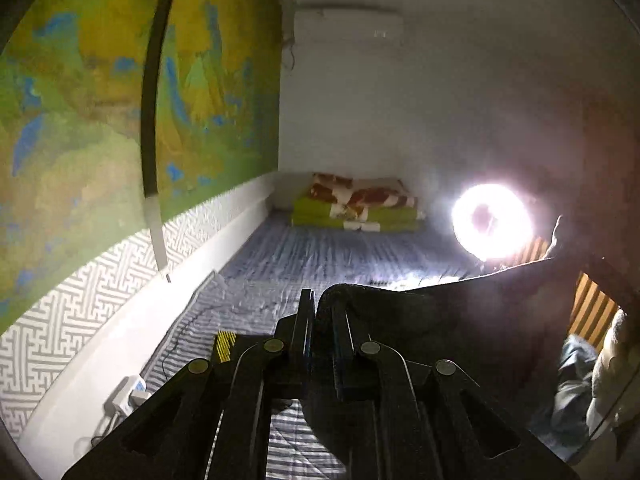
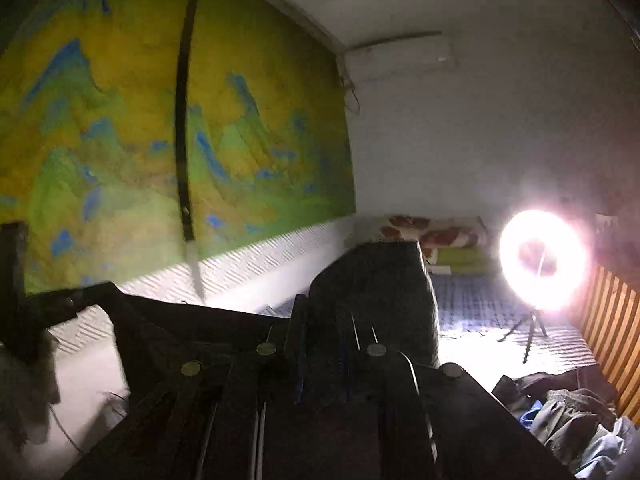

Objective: Fold large clothes

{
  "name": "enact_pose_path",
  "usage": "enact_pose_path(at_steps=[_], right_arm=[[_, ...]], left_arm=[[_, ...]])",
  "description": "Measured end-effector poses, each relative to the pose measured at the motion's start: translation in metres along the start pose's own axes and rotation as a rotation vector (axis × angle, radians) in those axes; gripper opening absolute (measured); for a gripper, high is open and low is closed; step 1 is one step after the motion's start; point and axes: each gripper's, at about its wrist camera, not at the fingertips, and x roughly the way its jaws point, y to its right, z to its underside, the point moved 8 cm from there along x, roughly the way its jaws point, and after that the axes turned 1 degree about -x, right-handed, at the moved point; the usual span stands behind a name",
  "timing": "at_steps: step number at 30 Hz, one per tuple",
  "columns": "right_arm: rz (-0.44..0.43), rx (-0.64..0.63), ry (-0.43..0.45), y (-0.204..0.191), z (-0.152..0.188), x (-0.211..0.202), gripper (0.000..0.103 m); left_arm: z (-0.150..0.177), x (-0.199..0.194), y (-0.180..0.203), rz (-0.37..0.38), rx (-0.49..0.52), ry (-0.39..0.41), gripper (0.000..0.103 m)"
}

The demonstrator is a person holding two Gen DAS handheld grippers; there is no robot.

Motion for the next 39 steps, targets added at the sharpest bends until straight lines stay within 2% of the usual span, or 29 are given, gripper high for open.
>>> enact_pose_path(at_steps=[1, 2, 3, 6, 7, 8, 9, 10, 11, 13, 14, 15, 17, 19, 20, 21, 25, 29, 31, 32, 33, 34, 35, 36, 39], right_arm=[[0.015, 0.006, -0.025, 0.003, 0.009, 0.013, 0.011], [0.027, 0.021, -0.059, 0.008, 0.021, 0.034, 0.005], [0.039, 0.037, -0.1, 0.014, 0.034, 0.058, 0.005], [0.076, 0.103, -0.241, 0.037, 0.08, 0.142, 0.006], [0.068, 0.1, -0.323, 0.042, 0.103, 0.174, 0.007], [0.065, 0.104, -0.41, 0.049, 0.128, 0.205, 0.009], [0.07, 0.117, -0.491, 0.057, 0.154, 0.233, 0.012], [0.081, 0.124, -0.539, 0.063, 0.173, 0.247, 0.013], [0.098, 0.143, -0.583, 0.074, 0.195, 0.258, 0.015], [0.105, 0.191, -0.624, 0.095, 0.226, 0.263, 0.026], [0.106, 0.215, -0.632, 0.107, 0.238, 0.263, 0.039], [0.115, 0.226, -0.635, 0.117, 0.247, 0.262, 0.044], [0.136, 0.225, -0.637, 0.134, 0.263, 0.262, 0.045], [0.148, 0.226, -0.669, 0.143, 0.278, 0.267, 0.045], [0.148, 0.234, -0.69, 0.147, 0.287, 0.268, 0.045], [0.145, 0.243, -0.705, 0.151, 0.292, 0.27, 0.045], [0.119, 0.314, -0.731, 0.157, 0.319, 0.287, 0.048], [0.096, 0.335, -0.76, 0.148, 0.337, 0.305, 0.049], [0.088, 0.366, -0.764, 0.147, 0.342, 0.314, 0.049], [0.085, 0.39, -0.76, 0.146, 0.343, 0.319, 0.049], [0.092, 0.401, -0.76, 0.145, 0.345, 0.321, 0.042], [0.109, 0.402, -0.76, 0.145, 0.346, 0.323, 0.028], [0.119, 0.392, -0.766, 0.142, 0.346, 0.322, 0.006], [0.112, 0.382, -0.766, 0.139, 0.343, 0.32, 0.007], [0.101, 0.332, -0.673, 0.129, 0.312, 0.296, 0.006]], left_arm=[[0.006, 0.023, -0.002, -0.004, 0.0, -0.033, 0.007], [0.012, 0.045, -0.004, -0.009, 0.004, -0.062, 0.007], [0.021, 0.07, -0.006, -0.016, 0.009, -0.097, 0.007], [0.06, 0.177, -0.018, -0.084, 0.043, -0.205, 0.008], [0.069, 0.2, -0.019, -0.107, 0.07, -0.229, 0.011], [0.092, 0.241, -0.025, -0.141, 0.117, -0.306, 0.019], [0.118, 0.275, -0.038, -0.176, 0.092, -0.394, 0.023], [0.13, 0.289, -0.045, -0.177, 0.055, -0.43, 0.023], [0.157, 0.309, -0.055, -0.148, -0.022, -0.491, 0.024], [0.187, 0.321, -0.067, -0.165, -0.039, -0.518, 0.027], [0.197, 0.324, -0.07, -0.157, -0.043, -0.527, 0.033], [0.205, 0.327, -0.073, -0.141, -0.049, -0.538, 0.038], [0.225, 0.329, -0.079, -0.122, -0.081, -0.558, 0.041], [0.236, 0.331, -0.087, -0.093, -0.111, -0.562, 0.052], [0.244, 0.335, -0.09, -0.086, -0.118, -0.57, 0.066], [0.25, 0.334, -0.092, -0.085, -0.118, -0.58, 0.073], [0.266, 0.354, -0.092, -0.075, -0.126, -0.609, 0.073], [0.27, 0.374, -0.087, -0.087, -0.074, -0.625, 0.071], [0.276, 0.383, -0.085, -0.103, -0.059, -0.643, 0.045], [0.28, 0.387, -0.085, -0.118, -0.059, -0.658, 0.022], [0.282, 0.389, -0.085, -0.132, -0.057, -0.655, 0.018], [0.282, 0.387, -0.084, -0.136, -0.056, -0.638, 0.015], [0.279, 0.382, -0.082, -0.131, -0.054, -0.621, 0.014], [0.276, 0.379, -0.081, -0.125, -0.053, -0.609, 0.013], [0.249, 0.35, -0.075, -0.059, -0.081, -0.534, 0.013]])
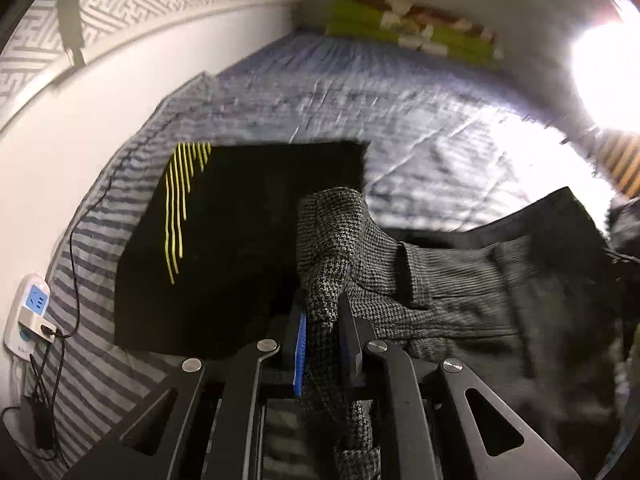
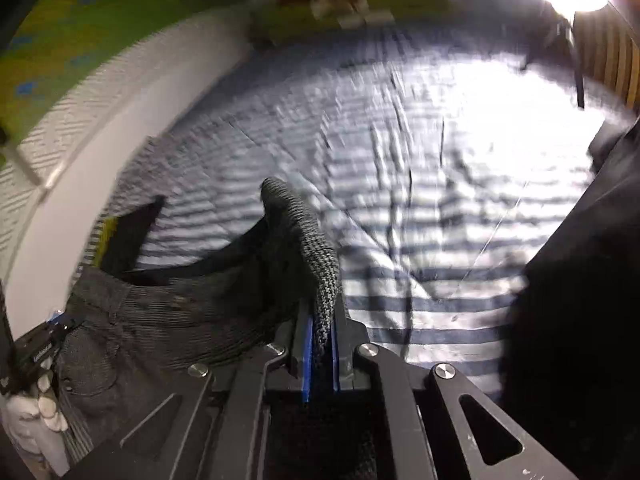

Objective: Fold large clothes

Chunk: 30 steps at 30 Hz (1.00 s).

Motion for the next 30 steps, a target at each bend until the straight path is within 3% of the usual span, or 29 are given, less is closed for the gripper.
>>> enact_pose_path(at_steps=[5, 8, 10, 12, 13, 15, 17, 20, 22, 24, 30], right_arm=[[0.014, -0.066, 0.178, -0.021, -0.027, -0.076, 0.006], [0.055, -0.114, 0.263, -0.034, -0.047, -0.101, 0.006], [0.084, -0.12, 0.265, -0.039, -0.059, -0.097, 0.006], [0.115, -0.139, 0.213, -0.043, -0.065, -0.076, 0.012], [0.138, -0.162, 0.166, -0.043, -0.066, -0.062, 0.016], [0.197, -0.16, 0.134, -0.034, -0.063, -0.05, 0.028], [0.157, -0.125, 0.121, -0.024, -0.053, -0.052, 0.033], [0.115, -0.095, 0.093, -0.007, -0.035, -0.061, 0.033], [0.1, -0.083, 0.075, 0.006, -0.02, -0.071, 0.034], [0.066, -0.053, 0.051, 0.023, 0.003, -0.084, 0.037], [-0.018, -0.024, -0.065, 0.063, 0.101, -0.112, 0.039]], left_arm=[[-0.028, -0.049, 0.002, 0.02, 0.023, 0.121, 0.013], [-0.049, -0.054, -0.01, 0.01, -0.036, 0.148, 0.013], [-0.064, -0.042, -0.018, -0.03, -0.056, 0.159, 0.015], [-0.066, -0.026, -0.022, -0.095, -0.023, 0.108, 0.032], [-0.063, -0.017, -0.027, -0.128, -0.028, 0.06, 0.034], [-0.054, -0.021, -0.037, -0.112, -0.087, 0.052, 0.039], [-0.041, -0.031, -0.042, -0.078, -0.111, 0.049, 0.048], [-0.016, -0.048, -0.043, -0.06, -0.078, 0.03, 0.049], [0.008, -0.064, -0.04, -0.031, -0.061, 0.018, 0.056], [0.034, -0.075, -0.037, -0.01, -0.05, 0.009, 0.064], [0.115, -0.111, 0.003, 0.117, -0.005, -0.098, 0.064]])
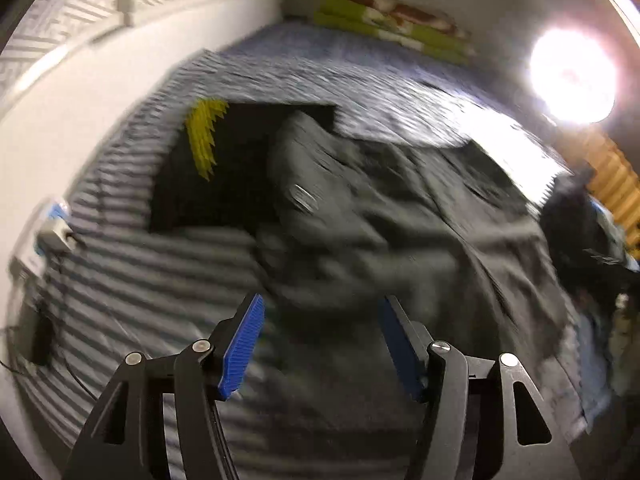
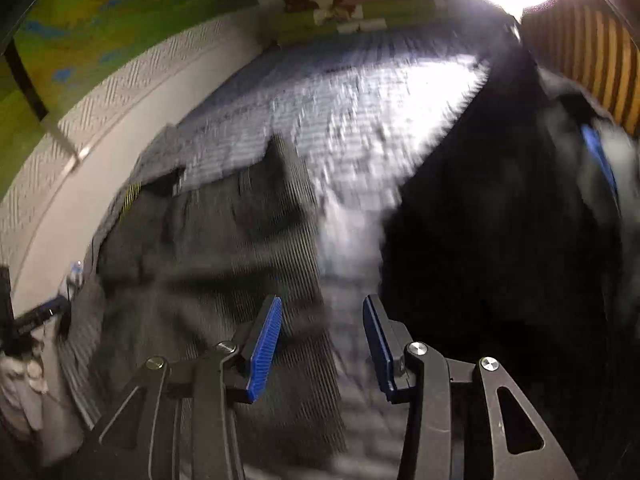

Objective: Fold large clothes

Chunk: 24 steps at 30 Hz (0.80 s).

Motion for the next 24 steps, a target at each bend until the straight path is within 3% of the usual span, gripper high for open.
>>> enact_pose_path(at_steps=[3, 6, 10, 12, 16, 20, 22, 23, 24], right_arm=[[-0.018, -0.011, -0.042, 0.006, 0.039, -0.003, 0.042], [-0.038, -0.021, -0.064, 0.005, 0.064, -0.002, 0.046], [-0.057, -0.047, -0.117, -0.003, 0.084, 0.014, 0.049], [-0.054, -0.058, -0.142, -0.008, 0.09, 0.024, 0.05], [-0.058, -0.084, -0.125, -0.017, 0.093, 0.032, 0.055], [-0.086, -0.069, -0.109, -0.022, 0.091, 0.034, 0.05], [-0.066, -0.085, -0.111, -0.024, 0.091, 0.035, 0.037], [-0.053, -0.09, -0.11, -0.026, 0.09, 0.036, 0.031], [-0.049, -0.086, -0.108, -0.025, 0.089, 0.034, 0.027]], left_arm=[[0.026, -0.007, 0.032, 0.003, 0.101, -0.016, 0.064], [0.051, 0.001, 0.04, -0.018, 0.111, -0.072, 0.064], [0.071, 0.009, 0.015, -0.085, 0.047, -0.105, 0.066], [0.08, 0.015, -0.005, -0.104, 0.003, -0.136, 0.077], [0.089, 0.023, -0.04, -0.129, -0.104, -0.156, 0.078], [0.096, 0.046, -0.049, -0.065, -0.17, -0.211, 0.077], [0.096, 0.049, -0.043, -0.081, -0.142, -0.203, 0.064], [0.095, 0.048, -0.036, -0.074, -0.1, -0.201, 0.03], [0.094, 0.046, -0.033, -0.078, -0.083, -0.205, 0.022]])
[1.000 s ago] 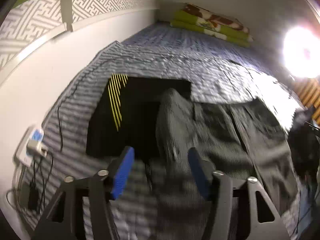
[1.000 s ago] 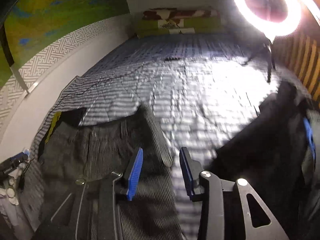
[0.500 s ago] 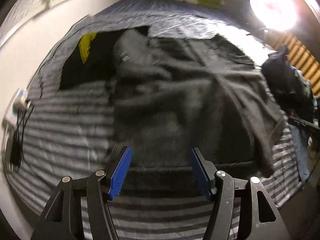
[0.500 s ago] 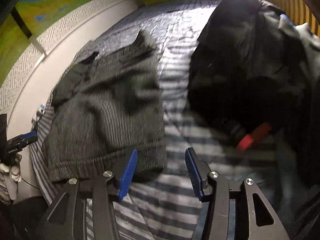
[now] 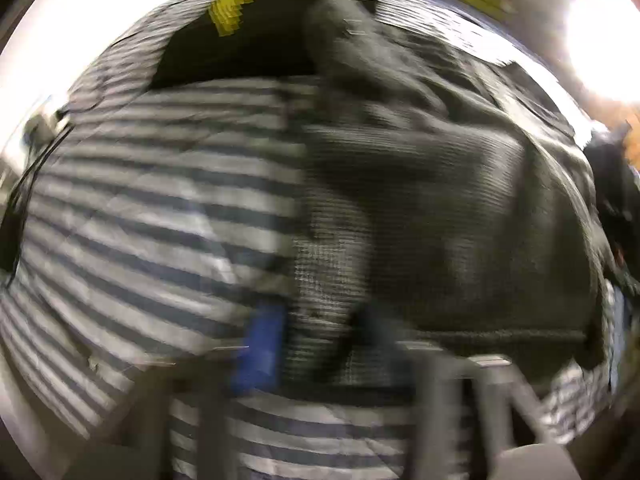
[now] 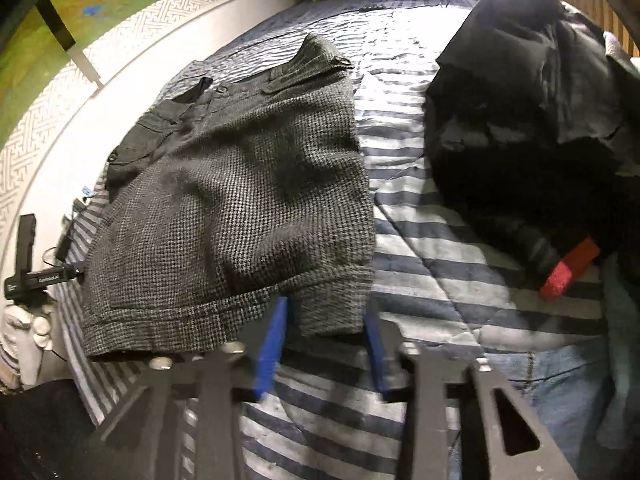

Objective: Fold large clothes

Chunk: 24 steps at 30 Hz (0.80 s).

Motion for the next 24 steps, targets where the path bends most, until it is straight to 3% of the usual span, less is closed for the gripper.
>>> enact_pose_path(at_steps=[2, 3, 8, 11, 13, 15, 16, 18, 19, 21, 24], right_arm=[[-0.005, 0.015, 0.025, 0.0, -0.005, -0.012, 0.018], [0.007, 0.014, 0.047, 0.0, -0.011, -0.021, 0.005], [0.029, -0.017, 0.216, -0.011, -0.049, -0.097, 0.005], [0.122, -0.089, 0.247, -0.021, -0.06, -0.117, 0.005], [0.142, -0.123, 0.176, -0.028, -0.053, -0.108, 0.014], [0.154, -0.134, 0.062, -0.026, -0.04, -0.092, 0.03], [0.194, -0.138, 0.053, -0.023, -0.035, -0.09, 0.03], [0.24, -0.146, 0.074, -0.018, -0.032, -0.093, 0.031], [0.221, -0.131, 0.078, -0.014, -0.032, -0.094, 0.031], [0.192, -0.09, 0.074, -0.008, -0.034, -0.091, 0.035], [0.157, -0.037, 0.079, 0.008, -0.037, -0.087, 0.044]], left_arm=[[-0.004, -0.016, 0.003, 0.012, -0.004, 0.024, 0.015], [-0.007, -0.028, 0.002, 0.037, -0.023, 0.04, 0.015], [-0.028, -0.113, 0.002, 0.106, -0.041, 0.179, 0.014], [-0.035, -0.15, -0.006, 0.061, -0.046, 0.259, 0.016], [-0.037, -0.157, -0.019, -0.001, -0.044, 0.266, 0.025], [-0.034, -0.153, -0.027, -0.038, -0.032, 0.237, 0.051], [-0.032, -0.153, -0.03, -0.037, -0.03, 0.234, 0.055], [-0.028, -0.157, -0.037, -0.084, -0.039, 0.258, 0.055], [-0.026, -0.157, -0.037, -0.077, -0.041, 0.256, 0.055], [-0.026, -0.157, -0.026, -0.032, -0.033, 0.249, 0.055], [-0.02, -0.152, 0.019, 0.026, 0.047, 0.241, 0.055]])
